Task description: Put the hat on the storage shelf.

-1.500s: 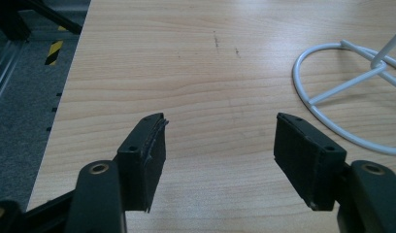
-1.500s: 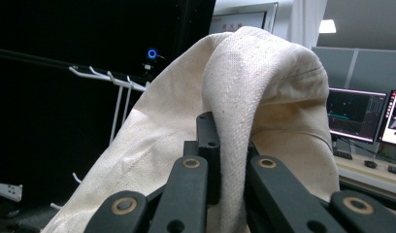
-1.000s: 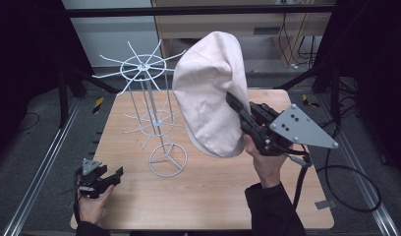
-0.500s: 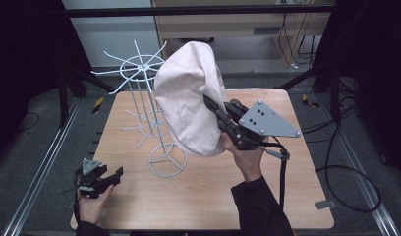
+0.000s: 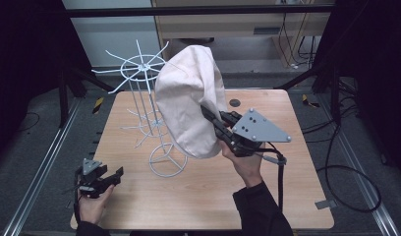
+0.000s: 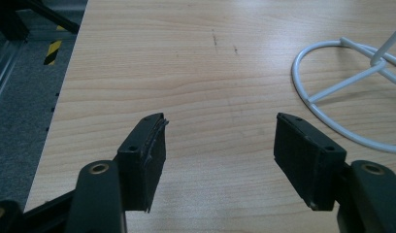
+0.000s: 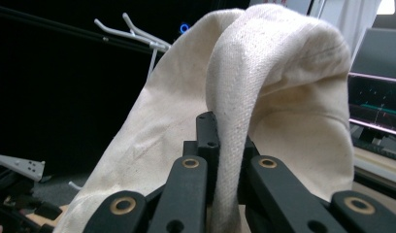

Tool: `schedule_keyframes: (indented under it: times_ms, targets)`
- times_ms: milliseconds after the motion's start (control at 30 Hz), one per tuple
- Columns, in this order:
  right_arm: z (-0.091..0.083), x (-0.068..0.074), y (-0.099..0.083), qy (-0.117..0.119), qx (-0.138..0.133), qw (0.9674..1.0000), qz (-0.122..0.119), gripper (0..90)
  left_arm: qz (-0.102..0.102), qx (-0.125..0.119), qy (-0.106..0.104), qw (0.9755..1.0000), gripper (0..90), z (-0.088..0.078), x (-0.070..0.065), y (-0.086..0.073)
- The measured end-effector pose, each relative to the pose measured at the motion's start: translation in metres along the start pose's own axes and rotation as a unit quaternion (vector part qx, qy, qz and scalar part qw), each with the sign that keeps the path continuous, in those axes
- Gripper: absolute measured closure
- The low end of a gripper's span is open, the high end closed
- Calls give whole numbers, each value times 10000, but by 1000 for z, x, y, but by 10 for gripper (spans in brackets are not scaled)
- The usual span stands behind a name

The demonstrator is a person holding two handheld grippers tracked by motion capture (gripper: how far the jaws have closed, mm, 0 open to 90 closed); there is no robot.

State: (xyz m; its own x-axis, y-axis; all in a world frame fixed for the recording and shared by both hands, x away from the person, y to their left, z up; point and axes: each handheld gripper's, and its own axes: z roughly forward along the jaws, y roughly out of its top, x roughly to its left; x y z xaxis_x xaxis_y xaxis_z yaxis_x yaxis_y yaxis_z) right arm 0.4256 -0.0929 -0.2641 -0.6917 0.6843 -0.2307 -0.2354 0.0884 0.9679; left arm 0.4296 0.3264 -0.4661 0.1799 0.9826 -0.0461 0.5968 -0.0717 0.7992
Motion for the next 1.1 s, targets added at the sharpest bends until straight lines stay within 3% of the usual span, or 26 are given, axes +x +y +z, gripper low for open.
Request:
schedule_keyframes:
  times_ms: [367, 500, 867, 1100]
  targets:
    - [5, 3, -14, 203, 282, 9992, 198, 866, -16, -11, 8, 10000, 361, 0, 0, 0]
    - [11, 6, -18, 263, 515, 9981, 207, 850, 3, -7, 11, 10000, 361, 0, 0, 0]
    - [24, 9, -27, 266, 921, 9947, 379, 802, -1, 4, 6, 10000, 361, 0, 0, 0]
    - [29, 10, -28, 119, 1071, 9931, 459, 741, 14, 7, 5, 10000, 360, 0, -1, 0]
